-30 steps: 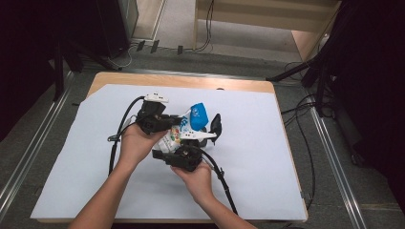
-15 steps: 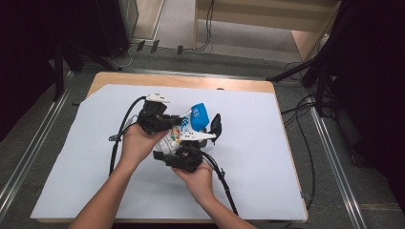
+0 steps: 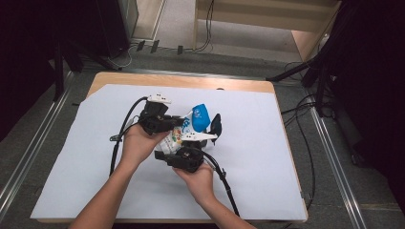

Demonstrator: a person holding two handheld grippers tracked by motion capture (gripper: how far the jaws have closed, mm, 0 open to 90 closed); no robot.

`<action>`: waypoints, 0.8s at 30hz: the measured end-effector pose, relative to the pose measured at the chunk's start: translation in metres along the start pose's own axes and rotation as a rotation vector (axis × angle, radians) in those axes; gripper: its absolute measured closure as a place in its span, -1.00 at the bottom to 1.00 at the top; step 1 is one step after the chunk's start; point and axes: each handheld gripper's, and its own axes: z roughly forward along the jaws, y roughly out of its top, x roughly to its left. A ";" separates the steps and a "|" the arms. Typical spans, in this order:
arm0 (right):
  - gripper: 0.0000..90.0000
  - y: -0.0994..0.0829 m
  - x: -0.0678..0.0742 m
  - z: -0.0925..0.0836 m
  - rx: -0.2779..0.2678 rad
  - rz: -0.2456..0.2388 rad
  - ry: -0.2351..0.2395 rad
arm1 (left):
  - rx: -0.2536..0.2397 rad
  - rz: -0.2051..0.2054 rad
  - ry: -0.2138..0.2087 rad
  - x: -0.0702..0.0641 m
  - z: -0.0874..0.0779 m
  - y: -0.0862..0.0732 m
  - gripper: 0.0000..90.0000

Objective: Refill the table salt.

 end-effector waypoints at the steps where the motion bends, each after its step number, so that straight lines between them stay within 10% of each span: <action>1: 0.53 0.000 0.000 0.000 0.001 0.000 0.001 | 0.001 0.001 0.001 0.000 0.000 0.000 0.89; 24: 0.53 -0.001 -0.001 0.001 0.002 0.006 0.009 | 0.001 -0.018 -0.022 0.003 0.000 -0.002 0.82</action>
